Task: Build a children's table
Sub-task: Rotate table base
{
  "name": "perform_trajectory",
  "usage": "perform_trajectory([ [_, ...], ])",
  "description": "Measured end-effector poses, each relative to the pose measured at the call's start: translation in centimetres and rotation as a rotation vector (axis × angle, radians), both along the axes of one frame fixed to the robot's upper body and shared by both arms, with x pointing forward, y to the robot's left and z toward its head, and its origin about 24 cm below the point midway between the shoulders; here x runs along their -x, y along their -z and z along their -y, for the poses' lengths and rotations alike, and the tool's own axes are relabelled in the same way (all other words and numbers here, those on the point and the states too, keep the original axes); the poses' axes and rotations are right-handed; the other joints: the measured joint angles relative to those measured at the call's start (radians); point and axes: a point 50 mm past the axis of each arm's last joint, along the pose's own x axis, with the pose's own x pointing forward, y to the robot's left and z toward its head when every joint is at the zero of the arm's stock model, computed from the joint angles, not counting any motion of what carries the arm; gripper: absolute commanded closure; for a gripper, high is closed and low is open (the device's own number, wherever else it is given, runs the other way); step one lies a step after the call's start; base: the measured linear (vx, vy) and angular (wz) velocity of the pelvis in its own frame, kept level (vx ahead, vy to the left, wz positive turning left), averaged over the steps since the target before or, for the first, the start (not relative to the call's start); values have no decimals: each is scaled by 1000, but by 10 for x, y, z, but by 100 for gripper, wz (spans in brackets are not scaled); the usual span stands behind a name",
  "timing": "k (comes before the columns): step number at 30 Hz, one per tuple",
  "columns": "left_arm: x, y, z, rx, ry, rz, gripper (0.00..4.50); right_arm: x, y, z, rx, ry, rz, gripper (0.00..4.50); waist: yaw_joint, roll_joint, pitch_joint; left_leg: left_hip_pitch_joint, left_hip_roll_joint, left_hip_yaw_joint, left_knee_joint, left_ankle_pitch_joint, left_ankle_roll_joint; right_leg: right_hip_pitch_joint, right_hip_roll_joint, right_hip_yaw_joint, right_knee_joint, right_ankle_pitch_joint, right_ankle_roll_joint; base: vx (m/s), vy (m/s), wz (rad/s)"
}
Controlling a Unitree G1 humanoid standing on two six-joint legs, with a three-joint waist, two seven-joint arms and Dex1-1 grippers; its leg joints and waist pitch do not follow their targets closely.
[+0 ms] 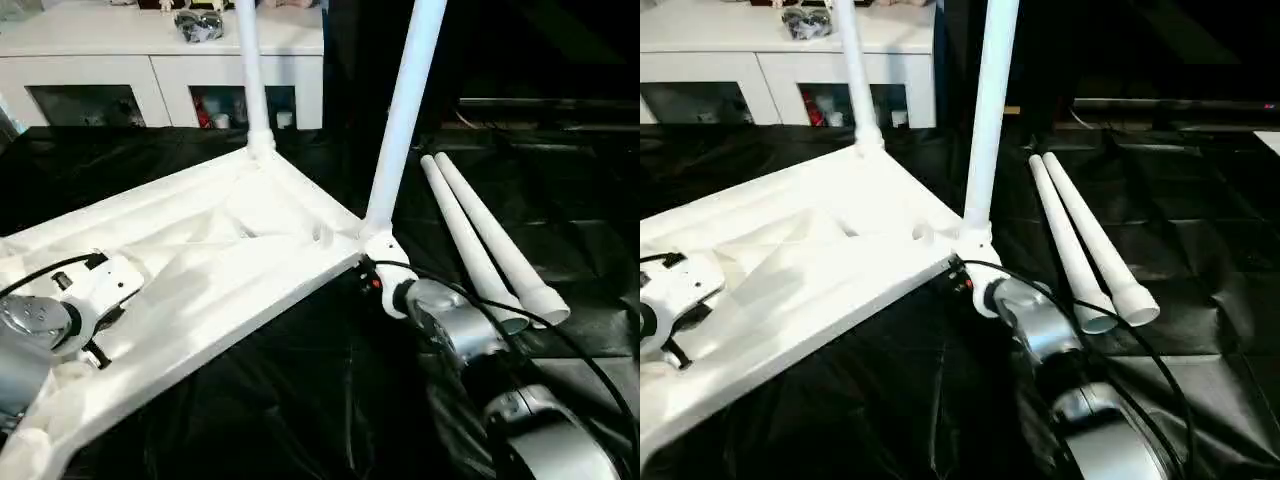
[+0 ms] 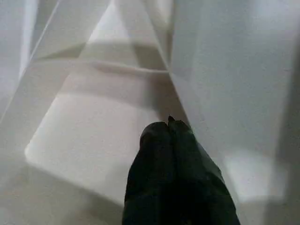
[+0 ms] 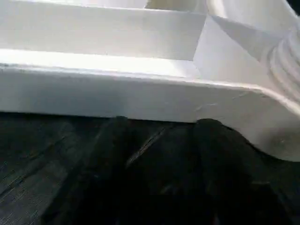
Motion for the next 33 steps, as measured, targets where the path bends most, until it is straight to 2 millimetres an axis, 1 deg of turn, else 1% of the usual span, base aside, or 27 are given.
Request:
perform_trajectory([
  [1,1,0,3,20,18,-13,450,-1,0,-2,1,2,-1,226,0,0,0,0,0,0,0,0,0,0,0,0,0,0,0,0,0,0],
  [2,1,-1,9,44,46,-27,450,-3,0,-2,5,1,2,248,0,0,0,0,0,0,0,0,0,0,0,0,0,0,0,0,0,0],
  [5,6,0,31,164,163,-77,450,-3,0,-5,2,3,7,252,0,0,0,0,0,0,1,0,0,0,0,1,0,0,0,0,0,0],
  [6,9,1,41,218,216,-96,450,-3,1,-6,-1,2,8,288,-2,0,0,0,0,1,1,0,0,0,0,1,0,0,0,0,0,0],
  [9,12,2,63,324,322,-127,450,-3,1,-10,-11,-4,10,293,-8,0,0,1,0,1,1,0,0,0,0,1,1,0,0,0,0,0],
  [10,12,2,69,350,346,-132,450,-3,1,-11,-13,-6,10,299,-9,1,0,1,0,1,1,0,0,0,0,1,2,0,0,0,0,0],
  [12,11,0,81,394,396,-135,450,-3,2,-12,-18,-9,12,330,-10,1,0,1,0,0,1,0,-1,-1,0,0,3,0,0,0,0,0],
  [14,10,-1,88,413,430,-133,450,-3,3,-14,-22,-13,11,336,-14,1,1,1,0,0,1,1,-1,-1,0,1,4,0,0,0,0,0],
  [17,1,2,103,439,459,-102,450,-3,3,-11,-16,-9,18,375,-13,2,1,1,0,0,1,1,-1,0,0,1,4,1,-1,0,0,0],
  [18,-7,6,108,447,456,-75,450,-4,2,-8,-13,-3,21,375,-10,3,1,1,0,1,1,1,-2,0,0,1,3,1,-1,0,0,0],
  [19,-10,8,110,449,451,-52,450,-4,2,-9,-14,-4,24,393,-10,3,1,1,0,1,1,1,-2,0,0,1,4,1,-2,0,0,0],
  [20,-15,10,113,459,445,-36,450,-5,2,-8,-14,-1,27,393,-10,3,1,2,0,0,2,1,-2,1,0,1,4,2,-3,0,0,0],
  [21,-20,12,116,467,434,-14,450,-5,1,-7,-16,4,32,406,-11,3,1,2,0,0,2,1,-2,1,0,0,4,2,-3,0,0,0],
  [23,-24,14,119,474,418,10,450,-6,0,-7,-19,4,37,414,-11,3,1,2,0,0,2,1,-2,1,0,0,4,2,-3,0,0,0],
  [26,-34,18,127,482,402,48,450,-8,-2,-1,-13,16,50,446,-10,4,1,2,0,0,2,1,-2,1,0,0,4,2,-4,0,0,0],
  [29,-41,20,133,458,393,87,450,-10,-6,5,-13,27,68,446,-6,6,2,2,0,0,2,1,-2,1,0,0,4,3,-4,0,0,0],
  [31,-47,23,135,424,371,119,450,-14,-16,8,-22,22,106,446,-4,8,3,1,0,0,2,1,-2,1,0,0,4,3,-4,0,0,0],
  [33,-53,24,132,376,352,149,450,-17,-26,9,-26,19,147,446,-5,8,3,1,0,0,2,1,-2,0,0,-1,4,3,-4,0,0,0],
])
